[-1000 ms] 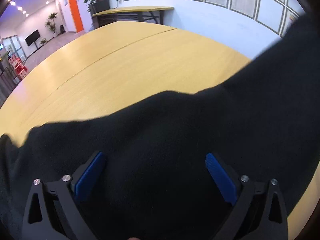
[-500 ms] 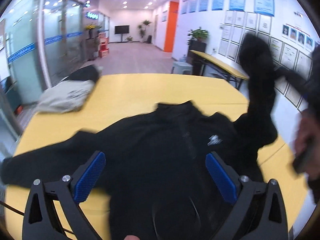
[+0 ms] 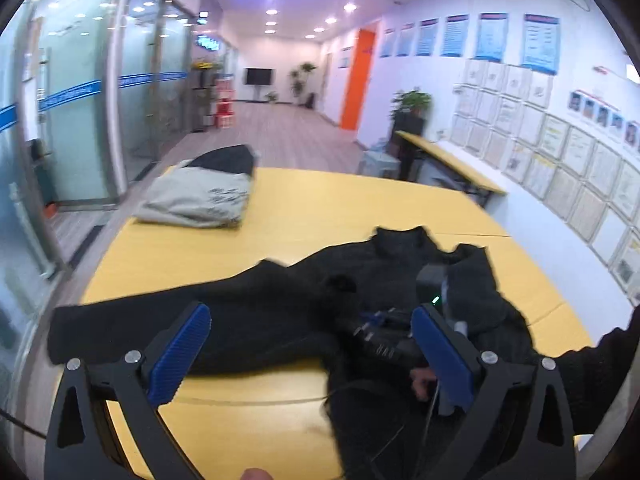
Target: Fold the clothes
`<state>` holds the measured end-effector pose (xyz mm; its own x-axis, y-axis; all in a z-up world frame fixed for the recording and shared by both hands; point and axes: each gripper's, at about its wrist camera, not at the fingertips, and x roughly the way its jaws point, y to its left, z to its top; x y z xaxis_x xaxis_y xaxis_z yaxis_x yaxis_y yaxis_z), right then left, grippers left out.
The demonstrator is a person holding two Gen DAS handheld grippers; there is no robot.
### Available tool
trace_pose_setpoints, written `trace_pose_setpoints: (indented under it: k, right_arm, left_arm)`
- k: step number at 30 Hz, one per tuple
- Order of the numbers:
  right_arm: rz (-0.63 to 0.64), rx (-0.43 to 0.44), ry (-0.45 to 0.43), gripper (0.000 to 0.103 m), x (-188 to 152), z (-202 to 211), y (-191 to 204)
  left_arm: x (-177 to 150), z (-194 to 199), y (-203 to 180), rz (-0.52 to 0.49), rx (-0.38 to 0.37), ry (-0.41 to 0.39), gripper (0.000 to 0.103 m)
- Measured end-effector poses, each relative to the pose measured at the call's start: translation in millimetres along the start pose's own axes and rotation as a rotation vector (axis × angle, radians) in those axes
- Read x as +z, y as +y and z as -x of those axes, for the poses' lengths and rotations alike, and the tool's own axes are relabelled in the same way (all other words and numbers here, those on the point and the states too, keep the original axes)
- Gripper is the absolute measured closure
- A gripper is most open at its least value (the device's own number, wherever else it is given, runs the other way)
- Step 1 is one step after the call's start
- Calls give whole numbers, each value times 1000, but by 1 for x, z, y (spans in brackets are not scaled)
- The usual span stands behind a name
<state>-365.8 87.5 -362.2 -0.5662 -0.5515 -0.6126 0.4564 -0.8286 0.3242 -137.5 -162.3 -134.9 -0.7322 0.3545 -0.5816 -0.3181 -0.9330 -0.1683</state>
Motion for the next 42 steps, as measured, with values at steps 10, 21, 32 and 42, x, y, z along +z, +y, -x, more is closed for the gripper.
trace_pose_setpoints:
  k: [10,21,32,42]
  right_arm:
    - [39,-227,-127,6,-29,193,-89]
    - [266,-472,200,32,-105,238,-220]
    - [262,-651,53,81,-93,264,-237]
    - [-27,-708,74,41,-110,294,-283]
  left_arm:
    - [6,-151,-85,-184,-150,92,0]
    - [-48,-248,-93,-192,-3,253,0]
    - [-62,-259,-106,-186,-16,313,0]
    - [-63,-240,-106,-192,-86,322,0]
